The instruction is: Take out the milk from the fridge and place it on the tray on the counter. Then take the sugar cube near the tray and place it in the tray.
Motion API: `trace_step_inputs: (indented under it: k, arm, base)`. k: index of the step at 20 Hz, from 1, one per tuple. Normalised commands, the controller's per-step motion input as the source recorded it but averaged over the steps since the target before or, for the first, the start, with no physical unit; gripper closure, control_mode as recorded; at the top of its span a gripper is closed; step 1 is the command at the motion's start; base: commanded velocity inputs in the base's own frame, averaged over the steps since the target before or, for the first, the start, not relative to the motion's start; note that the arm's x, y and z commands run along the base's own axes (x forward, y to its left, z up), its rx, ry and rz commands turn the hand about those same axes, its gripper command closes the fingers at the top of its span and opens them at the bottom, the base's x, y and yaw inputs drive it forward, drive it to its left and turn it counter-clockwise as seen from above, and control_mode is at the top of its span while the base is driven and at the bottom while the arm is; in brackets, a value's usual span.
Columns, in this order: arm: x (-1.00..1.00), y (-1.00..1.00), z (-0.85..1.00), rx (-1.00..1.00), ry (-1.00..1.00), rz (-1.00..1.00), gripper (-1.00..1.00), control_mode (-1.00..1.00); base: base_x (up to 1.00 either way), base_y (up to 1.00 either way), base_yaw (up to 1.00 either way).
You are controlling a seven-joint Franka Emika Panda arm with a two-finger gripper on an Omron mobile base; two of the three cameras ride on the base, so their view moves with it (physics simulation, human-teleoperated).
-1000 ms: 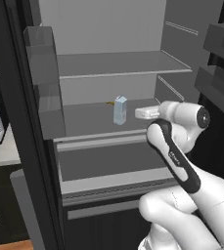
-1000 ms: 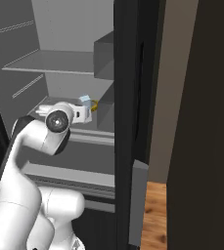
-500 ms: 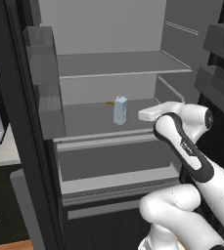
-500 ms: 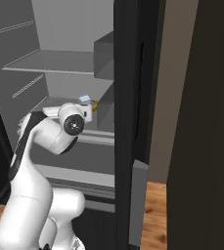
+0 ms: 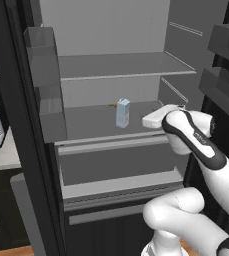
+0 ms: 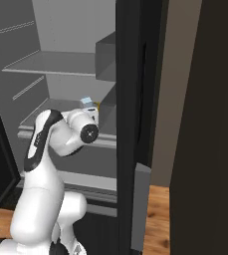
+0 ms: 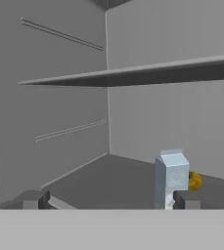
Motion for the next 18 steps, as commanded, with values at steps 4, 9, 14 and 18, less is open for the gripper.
trace_step_inputs:
  k: [4, 9, 14, 18]
  arm:
    - [0.08, 0.0, 0.0, 0.0, 0.0, 0.07, -1.0, -1.0]
    - [0.16, 0.0, 0.0, 0.0, 0.0, 0.1, -1.0, -1.0]
    - [0.29, -0.03, 0.0, 0.0, 0.0, 0.13, -1.0, -1.0]
    - [0.2, 0.0, -0.01, 0.0, 0.0, 0.06, -1.0, -1.0]
  base:
    - [0.0, 0.0, 0.0]
    - [0.0, 0.0, 0.0]
    - [0.0, 0.0, 0.0]
    - [0.0, 0.0, 0.0]
